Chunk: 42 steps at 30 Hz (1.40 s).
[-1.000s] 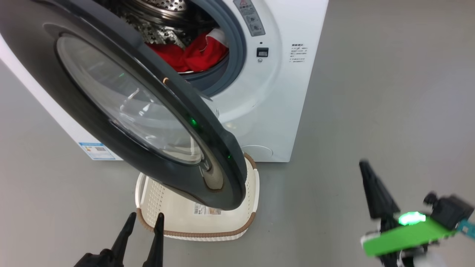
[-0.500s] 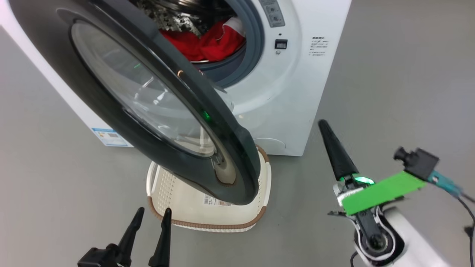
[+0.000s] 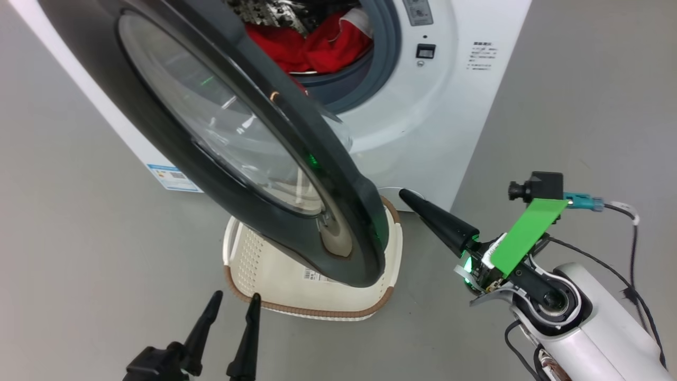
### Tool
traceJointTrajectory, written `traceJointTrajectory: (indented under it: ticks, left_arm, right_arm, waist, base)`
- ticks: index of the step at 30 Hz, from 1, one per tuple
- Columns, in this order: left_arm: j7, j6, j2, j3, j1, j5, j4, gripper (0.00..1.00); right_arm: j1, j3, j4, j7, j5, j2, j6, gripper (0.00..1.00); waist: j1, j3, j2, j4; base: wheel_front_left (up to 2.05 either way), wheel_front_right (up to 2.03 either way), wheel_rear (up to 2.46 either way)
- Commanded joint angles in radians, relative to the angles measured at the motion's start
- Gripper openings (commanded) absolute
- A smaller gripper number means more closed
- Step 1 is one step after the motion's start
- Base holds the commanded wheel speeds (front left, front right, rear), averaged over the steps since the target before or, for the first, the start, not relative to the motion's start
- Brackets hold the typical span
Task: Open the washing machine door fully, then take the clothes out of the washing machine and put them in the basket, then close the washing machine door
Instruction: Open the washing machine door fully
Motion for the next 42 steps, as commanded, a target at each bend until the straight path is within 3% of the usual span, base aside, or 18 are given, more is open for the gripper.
traceJointTrajectory:
  ticks: [1, 6, 16, 28, 42]
  left_arm:
    - [-0.012, 0.003, 0.010, 0.023, -0.031, -0.010, -0.018, 1.00]
    - [-0.012, 0.002, 0.010, -0.002, -0.026, -0.019, -0.012, 1.00]
    - [-0.012, 0.015, 0.010, -0.020, -0.008, -0.033, -0.014, 1.00]
    - [-0.012, 0.037, 0.010, -0.025, 0.018, -0.030, -0.006, 1.00]
    - [-0.012, 0.069, 0.010, 0.004, 0.033, 0.002, -0.015, 1.00]
  right_arm:
    - [-0.023, -0.003, -0.013, 0.029, 0.017, 0.018, 0.001, 0.00]
    - [-0.030, -0.042, 0.028, 0.157, 0.022, 0.046, 0.001, 0.00]
    - [0.019, -0.083, 0.047, 0.268, -0.033, 0.106, 0.001, 0.00]
    - [0.082, -0.068, 0.033, 0.307, -0.069, 0.146, 0.001, 0.00]
    - [0.102, 0.024, 0.012, 0.279, -0.022, 0.154, 0.001, 0.00]
  waist:
    - [0.0000, -0.002, 0.0000, 0.009]
    - [0.0000, -0.010, 0.0000, 0.038]
    - [0.0000, -0.044, 0.0000, 0.108]
    - [0.0000, -0.089, 0.0000, 0.177]
    - [0.0000, -0.127, 0.0000, 0.262]
  base:
    - [0.00, 0.00, 0.00]
    - [0.00, 0.00, 0.00]
    - [0.00, 0.00, 0.00]
    - [0.00, 0.00, 0.00]
    - [0.00, 0.00, 0.00]
